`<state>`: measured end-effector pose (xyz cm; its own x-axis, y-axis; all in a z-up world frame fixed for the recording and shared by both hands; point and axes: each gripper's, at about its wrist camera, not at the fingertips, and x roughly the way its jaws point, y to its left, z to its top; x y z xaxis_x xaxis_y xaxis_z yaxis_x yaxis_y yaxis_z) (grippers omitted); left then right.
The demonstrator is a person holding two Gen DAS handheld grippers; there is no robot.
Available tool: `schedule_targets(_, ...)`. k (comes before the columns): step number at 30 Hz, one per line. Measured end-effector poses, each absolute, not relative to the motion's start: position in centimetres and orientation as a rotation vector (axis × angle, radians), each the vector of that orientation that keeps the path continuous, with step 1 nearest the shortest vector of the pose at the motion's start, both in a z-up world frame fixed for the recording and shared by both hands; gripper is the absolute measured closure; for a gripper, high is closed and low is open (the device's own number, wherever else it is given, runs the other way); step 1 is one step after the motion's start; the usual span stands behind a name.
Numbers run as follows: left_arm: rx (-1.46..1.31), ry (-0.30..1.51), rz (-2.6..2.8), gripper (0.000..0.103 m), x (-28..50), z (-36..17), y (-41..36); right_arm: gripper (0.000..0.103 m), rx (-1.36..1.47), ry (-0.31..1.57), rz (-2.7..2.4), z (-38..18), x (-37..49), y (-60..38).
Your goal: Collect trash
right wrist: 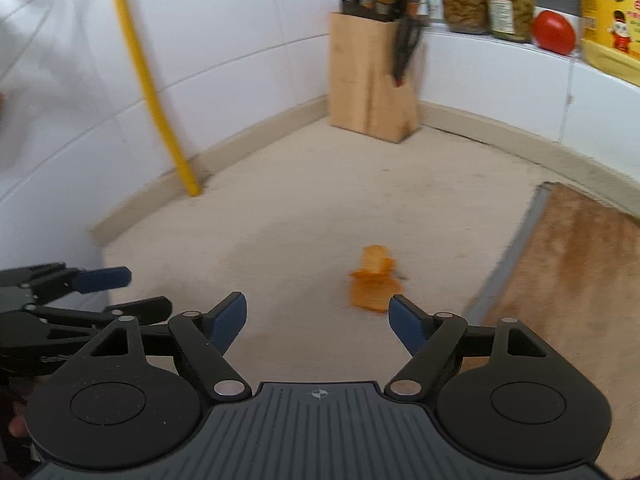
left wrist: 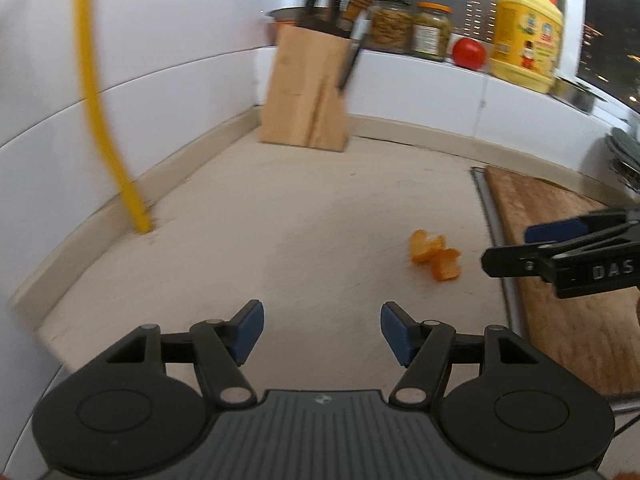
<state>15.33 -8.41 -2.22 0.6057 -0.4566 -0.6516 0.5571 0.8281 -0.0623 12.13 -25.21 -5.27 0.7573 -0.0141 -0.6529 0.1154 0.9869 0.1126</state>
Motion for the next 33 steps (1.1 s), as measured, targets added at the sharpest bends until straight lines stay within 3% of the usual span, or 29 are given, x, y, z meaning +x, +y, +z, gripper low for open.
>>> schedule_targets(13, 0.080, 0.730, -0.728, 0.045, 21.2, -1.0, -13.2, 0.035, 0.036, 0.775, 0.009, -7.6, 15.5, -27.0)
schedule_targets(18, 0.055, 0.774, -0.798, 0.045, 22.8, -1.9, -15.7, 0.038, 0.042, 0.789, 0.016, -8.9, 16.9, -27.6)
schedule_targets(22, 0.054, 0.822, -0.863, 0.045, 23.7, -3.0, -17.8, 0.048, 0.076, 0.801, 0.020, -9.8, 17.4, -28.4)
schedule_targets(33, 0.054, 0.943, -0.920, 0.048, 25.6, -5.8, -20.9, 0.056, 0.116, 0.757, -0.018, -11.1, 16.1, -28.5)
